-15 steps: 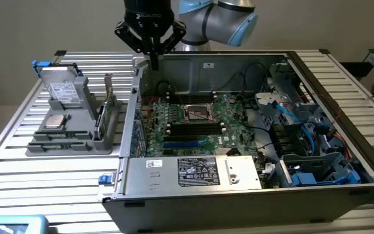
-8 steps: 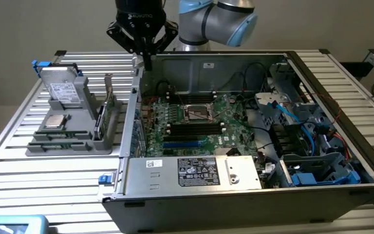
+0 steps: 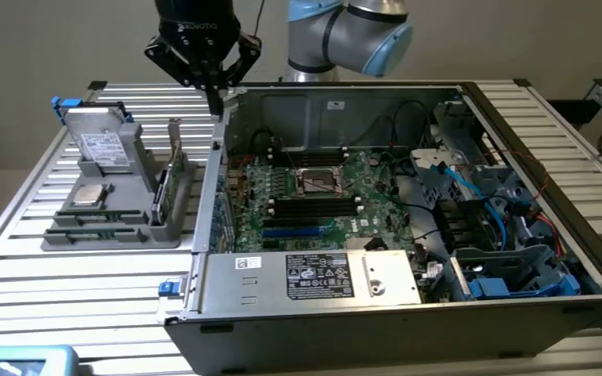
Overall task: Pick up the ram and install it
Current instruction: 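Reach for the ram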
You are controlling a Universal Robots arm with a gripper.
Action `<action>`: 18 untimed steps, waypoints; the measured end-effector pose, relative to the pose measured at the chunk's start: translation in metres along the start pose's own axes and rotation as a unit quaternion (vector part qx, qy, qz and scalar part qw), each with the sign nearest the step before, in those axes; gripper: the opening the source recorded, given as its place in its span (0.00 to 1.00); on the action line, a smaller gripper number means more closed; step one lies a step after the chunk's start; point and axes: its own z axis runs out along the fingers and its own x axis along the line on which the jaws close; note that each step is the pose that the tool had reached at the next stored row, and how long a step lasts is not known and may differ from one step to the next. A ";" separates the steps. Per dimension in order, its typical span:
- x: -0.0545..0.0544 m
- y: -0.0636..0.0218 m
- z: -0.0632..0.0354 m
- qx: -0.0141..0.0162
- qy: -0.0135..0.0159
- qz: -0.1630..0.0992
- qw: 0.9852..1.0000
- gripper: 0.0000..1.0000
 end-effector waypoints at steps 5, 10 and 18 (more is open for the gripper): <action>0.022 -0.0016 -0.0005 0.000 0.001 0.000 1.000 0.11; 0.045 -0.0032 -0.0009 -0.001 0.005 0.000 1.000 0.11; 0.073 -0.0052 0.0012 -0.002 0.010 -0.004 1.000 0.11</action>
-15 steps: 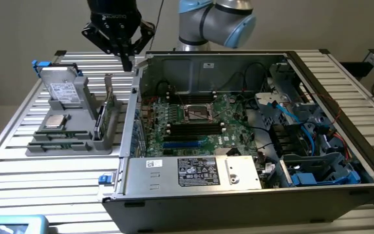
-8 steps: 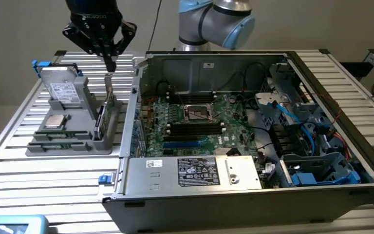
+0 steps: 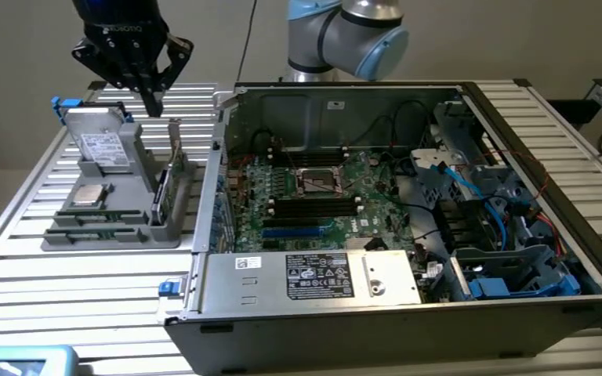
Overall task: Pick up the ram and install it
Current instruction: 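Reach for the ram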
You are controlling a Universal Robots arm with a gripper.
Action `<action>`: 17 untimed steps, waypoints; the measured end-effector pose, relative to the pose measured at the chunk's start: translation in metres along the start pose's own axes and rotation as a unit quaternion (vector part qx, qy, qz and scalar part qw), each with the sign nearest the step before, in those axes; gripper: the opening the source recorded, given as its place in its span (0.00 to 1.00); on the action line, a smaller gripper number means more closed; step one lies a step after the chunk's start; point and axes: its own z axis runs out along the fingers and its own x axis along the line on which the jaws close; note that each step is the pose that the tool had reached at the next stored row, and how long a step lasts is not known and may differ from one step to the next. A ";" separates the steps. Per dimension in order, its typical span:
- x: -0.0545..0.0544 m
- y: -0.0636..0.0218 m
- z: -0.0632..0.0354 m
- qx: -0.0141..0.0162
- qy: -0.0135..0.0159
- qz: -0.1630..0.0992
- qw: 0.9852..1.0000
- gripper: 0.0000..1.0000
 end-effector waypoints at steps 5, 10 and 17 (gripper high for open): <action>0.009 -0.0014 0.0076 0.000 0.005 -0.004 1.000 0.11; 0.022 -0.0031 0.0154 0.001 0.008 -0.008 1.000 0.11; 0.042 -0.0050 0.0243 0.001 0.009 -0.013 1.000 0.11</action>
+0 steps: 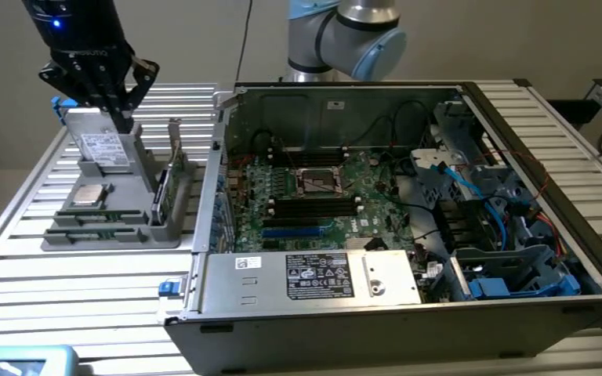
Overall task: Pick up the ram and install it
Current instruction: 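Reach for the ram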
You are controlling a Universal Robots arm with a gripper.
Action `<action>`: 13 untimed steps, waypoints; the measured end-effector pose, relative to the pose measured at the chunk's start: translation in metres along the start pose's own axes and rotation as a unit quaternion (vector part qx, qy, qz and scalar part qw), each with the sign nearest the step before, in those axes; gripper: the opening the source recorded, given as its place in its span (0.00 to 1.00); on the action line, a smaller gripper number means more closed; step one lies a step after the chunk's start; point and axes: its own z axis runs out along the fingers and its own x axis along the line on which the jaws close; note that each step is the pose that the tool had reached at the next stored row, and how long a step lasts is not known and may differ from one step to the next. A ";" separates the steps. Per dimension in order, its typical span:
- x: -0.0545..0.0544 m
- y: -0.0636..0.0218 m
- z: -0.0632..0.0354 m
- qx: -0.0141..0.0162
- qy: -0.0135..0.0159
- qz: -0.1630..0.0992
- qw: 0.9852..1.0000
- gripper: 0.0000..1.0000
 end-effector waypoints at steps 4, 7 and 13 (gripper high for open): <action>0.011 -0.0007 0.0045 0.000 0.000 -0.003 1.000 0.11; 0.017 -0.0013 0.0073 0.000 0.000 -0.005 1.000 0.11; 0.027 -0.0025 0.0117 0.000 0.001 -0.010 1.000 0.11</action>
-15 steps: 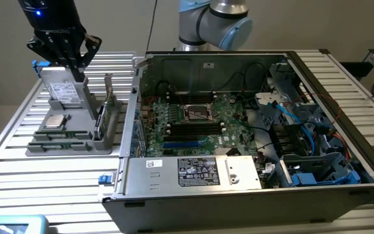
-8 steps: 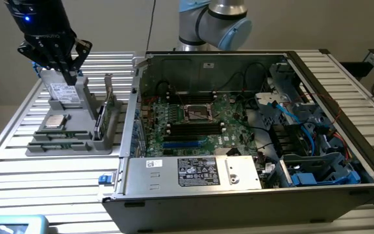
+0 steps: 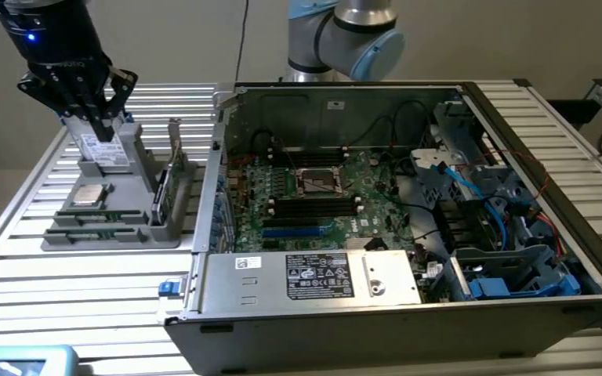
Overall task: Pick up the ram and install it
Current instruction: 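Reach for the ram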
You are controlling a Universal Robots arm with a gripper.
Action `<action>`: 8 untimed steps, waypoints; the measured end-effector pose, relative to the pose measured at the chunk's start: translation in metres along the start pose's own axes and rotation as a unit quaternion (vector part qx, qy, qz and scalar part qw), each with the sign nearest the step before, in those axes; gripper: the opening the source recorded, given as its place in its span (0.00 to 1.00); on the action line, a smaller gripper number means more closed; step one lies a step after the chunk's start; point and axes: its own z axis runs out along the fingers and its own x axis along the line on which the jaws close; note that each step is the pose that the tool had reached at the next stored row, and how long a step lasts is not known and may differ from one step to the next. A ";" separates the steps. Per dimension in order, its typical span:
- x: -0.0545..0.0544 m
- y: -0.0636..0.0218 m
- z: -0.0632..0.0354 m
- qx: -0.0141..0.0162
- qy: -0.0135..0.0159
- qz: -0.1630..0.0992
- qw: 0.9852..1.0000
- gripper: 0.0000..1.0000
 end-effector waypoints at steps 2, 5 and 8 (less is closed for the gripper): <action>0.004 -0.0002 0.0012 0.000 0.000 -0.001 1.000 0.11; 0.013 -0.0005 0.0026 0.002 0.000 -0.004 1.000 0.11; 0.021 -0.0007 0.0040 0.003 0.000 -0.006 1.000 0.11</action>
